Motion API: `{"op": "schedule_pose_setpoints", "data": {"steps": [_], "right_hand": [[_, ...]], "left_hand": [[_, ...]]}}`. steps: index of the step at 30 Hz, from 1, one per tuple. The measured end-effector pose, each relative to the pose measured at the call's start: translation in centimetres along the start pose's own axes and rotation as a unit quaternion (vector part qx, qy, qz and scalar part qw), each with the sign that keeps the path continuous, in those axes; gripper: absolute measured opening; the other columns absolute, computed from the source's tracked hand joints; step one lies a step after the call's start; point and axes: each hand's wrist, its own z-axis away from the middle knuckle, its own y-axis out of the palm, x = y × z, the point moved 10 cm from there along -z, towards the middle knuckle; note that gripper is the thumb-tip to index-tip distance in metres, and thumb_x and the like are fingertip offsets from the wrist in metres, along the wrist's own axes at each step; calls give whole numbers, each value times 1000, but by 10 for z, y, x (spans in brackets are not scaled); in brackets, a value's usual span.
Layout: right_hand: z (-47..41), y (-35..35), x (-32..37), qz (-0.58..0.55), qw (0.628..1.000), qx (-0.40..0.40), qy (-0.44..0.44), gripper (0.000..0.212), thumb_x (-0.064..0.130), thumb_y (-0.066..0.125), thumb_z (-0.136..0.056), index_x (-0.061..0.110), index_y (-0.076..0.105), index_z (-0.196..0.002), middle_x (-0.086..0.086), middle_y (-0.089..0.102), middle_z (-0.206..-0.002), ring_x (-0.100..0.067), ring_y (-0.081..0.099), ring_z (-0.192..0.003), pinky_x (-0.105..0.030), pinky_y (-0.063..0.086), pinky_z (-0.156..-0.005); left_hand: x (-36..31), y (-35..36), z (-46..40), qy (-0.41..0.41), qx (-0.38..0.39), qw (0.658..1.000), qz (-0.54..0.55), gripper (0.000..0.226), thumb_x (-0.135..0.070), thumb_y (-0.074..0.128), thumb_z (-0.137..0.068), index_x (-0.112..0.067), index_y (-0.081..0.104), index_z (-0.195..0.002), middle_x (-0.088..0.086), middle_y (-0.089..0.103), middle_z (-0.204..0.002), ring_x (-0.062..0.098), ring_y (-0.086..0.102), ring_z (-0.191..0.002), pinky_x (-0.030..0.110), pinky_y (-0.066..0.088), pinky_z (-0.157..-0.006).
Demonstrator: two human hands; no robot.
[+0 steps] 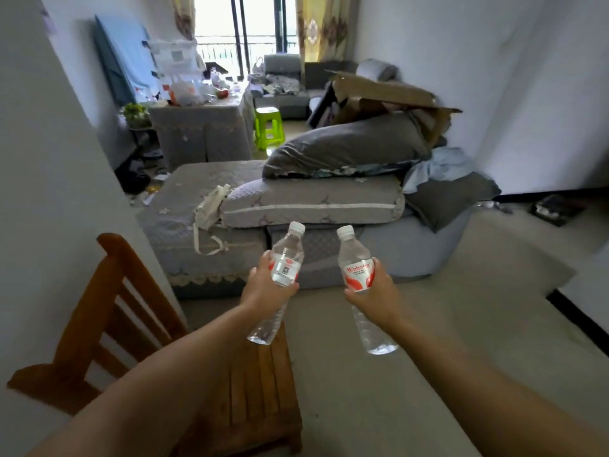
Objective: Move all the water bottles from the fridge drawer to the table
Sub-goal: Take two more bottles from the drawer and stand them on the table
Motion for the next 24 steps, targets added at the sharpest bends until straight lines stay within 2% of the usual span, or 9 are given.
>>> {"op": "schedule_pose_setpoints", "data": {"steps": [3,8,13,16,19,24], "right_hand": [[-29,-43,-35,5,999,-40,27,65,33,77,-63,24,45,-118,-4,59,-104,-19,62,-88,-37,57,-76],[-75,-110,-79,8,996,-85,42,51,23,78,-72,23,45,-112,-2,57,-104,-20,59,-93,-31,50,-75],[-134,-207,-145,6,987,-133,86,59,26,78,-71,21,43,-119,-3,57,-110,-19,59,-94,-29,49,-76],[-156,-259,-174,18,981,-157,111,63,28,77,-71,19,44,-124,-1,56,-112,-18,59,-95,-29,49,-77],[-169,-307,-215,12,968,-197,156,65,31,77,-68,21,43,-123,-3,56,-114,-22,60,-96,-38,54,-82],[-185,-365,-267,5,946,-253,202,58,26,76,-67,16,47,-117,-8,57,-110,-24,58,-93,-30,45,-74]], "left_hand": [[-38,59,-34,21,47,999,-5,95,-38,76,-71,-36,17,-144,7,48,-127,26,57,-107,46,51,-93],[-99,145,-82,44,91,995,-9,95,-38,76,-72,-33,18,-146,6,47,-127,28,56,-109,40,49,-90],[-185,248,-138,65,141,988,-8,93,-43,75,-63,-35,24,-141,7,52,-122,28,59,-103,45,53,-88],[-238,298,-159,89,159,983,15,86,-34,75,-64,-33,30,-138,6,55,-118,25,60,-98,38,52,-82],[-284,358,-172,112,191,975,26,80,-29,76,-67,-33,35,-135,6,55,-118,23,59,-97,33,47,-75],[-341,449,-186,148,251,956,36,72,-24,76,-73,-26,38,-135,3,58,-113,19,58,-91,27,43,-71]]}}
